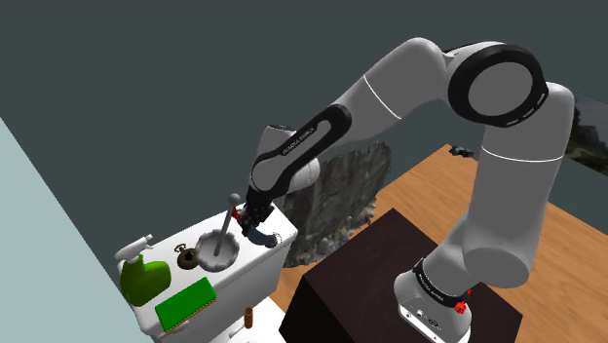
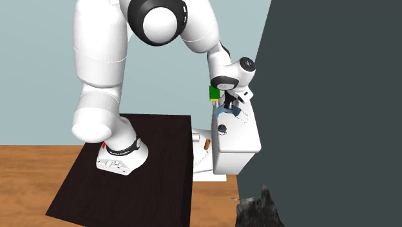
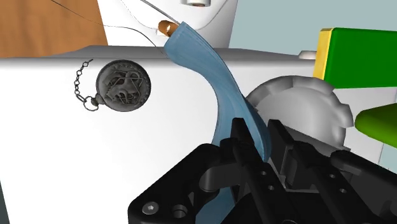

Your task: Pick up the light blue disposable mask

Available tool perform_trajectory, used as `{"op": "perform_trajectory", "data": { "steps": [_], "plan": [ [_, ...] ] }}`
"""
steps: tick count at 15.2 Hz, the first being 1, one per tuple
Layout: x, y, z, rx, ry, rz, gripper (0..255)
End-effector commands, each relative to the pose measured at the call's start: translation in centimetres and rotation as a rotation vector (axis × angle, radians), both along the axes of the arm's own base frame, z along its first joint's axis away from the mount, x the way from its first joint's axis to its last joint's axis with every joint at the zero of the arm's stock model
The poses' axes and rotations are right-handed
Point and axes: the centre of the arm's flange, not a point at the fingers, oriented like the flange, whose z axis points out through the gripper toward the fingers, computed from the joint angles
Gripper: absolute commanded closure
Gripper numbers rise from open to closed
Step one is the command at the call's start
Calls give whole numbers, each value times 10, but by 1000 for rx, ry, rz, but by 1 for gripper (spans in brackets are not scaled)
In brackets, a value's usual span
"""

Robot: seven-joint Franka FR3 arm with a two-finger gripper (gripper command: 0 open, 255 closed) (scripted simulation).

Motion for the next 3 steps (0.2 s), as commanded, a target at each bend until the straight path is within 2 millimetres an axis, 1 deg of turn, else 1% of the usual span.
{"op": "perform_trajectory", "data": {
  "steps": [1,3],
  "plan": [
    [0,-1,10,0,0,0,255],
    [0,-1,11,0,0,0,255]
  ]
}}
